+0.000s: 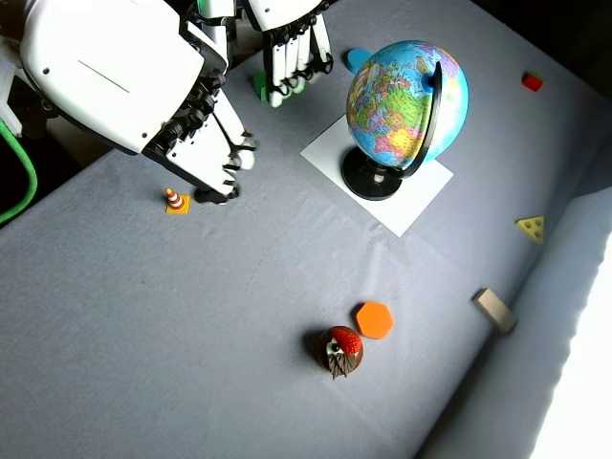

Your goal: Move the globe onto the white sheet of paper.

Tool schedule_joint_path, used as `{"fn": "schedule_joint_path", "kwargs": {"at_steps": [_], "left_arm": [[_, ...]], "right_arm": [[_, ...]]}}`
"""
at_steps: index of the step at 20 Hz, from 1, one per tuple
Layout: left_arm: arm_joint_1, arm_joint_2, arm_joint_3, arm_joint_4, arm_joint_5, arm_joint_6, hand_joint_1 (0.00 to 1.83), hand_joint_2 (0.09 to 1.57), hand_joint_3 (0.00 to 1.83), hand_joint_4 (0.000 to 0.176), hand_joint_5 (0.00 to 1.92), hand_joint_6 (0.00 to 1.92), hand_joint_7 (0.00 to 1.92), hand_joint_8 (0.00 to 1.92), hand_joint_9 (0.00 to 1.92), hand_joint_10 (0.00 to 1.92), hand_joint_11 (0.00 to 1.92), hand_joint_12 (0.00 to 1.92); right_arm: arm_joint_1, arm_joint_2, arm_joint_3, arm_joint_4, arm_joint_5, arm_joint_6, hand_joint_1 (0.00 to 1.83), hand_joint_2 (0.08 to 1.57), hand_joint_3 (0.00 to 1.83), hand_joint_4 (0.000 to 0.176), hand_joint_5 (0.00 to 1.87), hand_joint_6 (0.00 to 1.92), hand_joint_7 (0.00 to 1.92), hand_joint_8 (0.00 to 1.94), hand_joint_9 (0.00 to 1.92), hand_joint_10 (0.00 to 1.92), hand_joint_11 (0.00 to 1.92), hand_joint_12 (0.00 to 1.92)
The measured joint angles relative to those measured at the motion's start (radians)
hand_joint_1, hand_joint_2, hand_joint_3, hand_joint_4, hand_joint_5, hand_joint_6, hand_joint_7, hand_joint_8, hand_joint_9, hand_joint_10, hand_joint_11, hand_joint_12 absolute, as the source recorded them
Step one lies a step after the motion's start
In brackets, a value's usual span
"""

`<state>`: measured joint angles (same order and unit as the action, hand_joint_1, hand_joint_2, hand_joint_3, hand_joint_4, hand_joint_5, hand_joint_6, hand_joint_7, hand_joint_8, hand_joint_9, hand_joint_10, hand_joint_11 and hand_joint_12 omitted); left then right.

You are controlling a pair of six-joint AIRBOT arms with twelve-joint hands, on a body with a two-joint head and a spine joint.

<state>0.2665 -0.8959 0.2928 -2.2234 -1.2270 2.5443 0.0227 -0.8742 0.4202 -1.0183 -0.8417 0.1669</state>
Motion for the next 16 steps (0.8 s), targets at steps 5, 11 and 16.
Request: {"fn": "schedule_joint_path", "kwargs": {"at_steps": [5, 11, 16], "left_arm": [[-0.016, 0.0, 0.002, -0.017, -0.005, 0.005, 0.66, 1.4, 0.01, 0.0, 1.0, 1.75, 1.12, 1.89, 1.24, 1.92, 1.18, 1.92], [-0.055, 0.004, -0.003, -0.033, -0.024, 0.067, 0.82, 1.41, 0.0, 0.0, 1.06, 1.92, 1.22, 1.92, 1.3, 1.92, 1.27, 1.92], [-0.058, 0.034, -0.01, -0.033, -0.031, 0.078, 0.83, 1.4, 0.0, 0.0, 1.08, 1.92, 1.26, 1.92, 1.35, 1.92, 1.3, 1.92]], "right_arm": [[0.0, -0.001, 0.0, -0.003, 0.001, 0.0, 0.67, 1.36, 0.03, 0.0, 0.97, 1.81, 1.12, 1.84, 1.19, 1.92, 1.17, 1.92], [-0.001, -0.001, 0.0, -0.014, 0.002, 0.0, 0.91, 1.01, 0.79, 0.0, 0.99, 1.92, 1.19, 1.94, 1.3, 1.92, 1.33, 1.92], [-0.005, -0.001, 0.0, -0.021, 0.003, 0.0, 0.88, 1.22, 0.34, 0.0, 1.07, 1.92, 1.2, 1.94, 1.3, 1.92, 1.33, 1.92]]}}
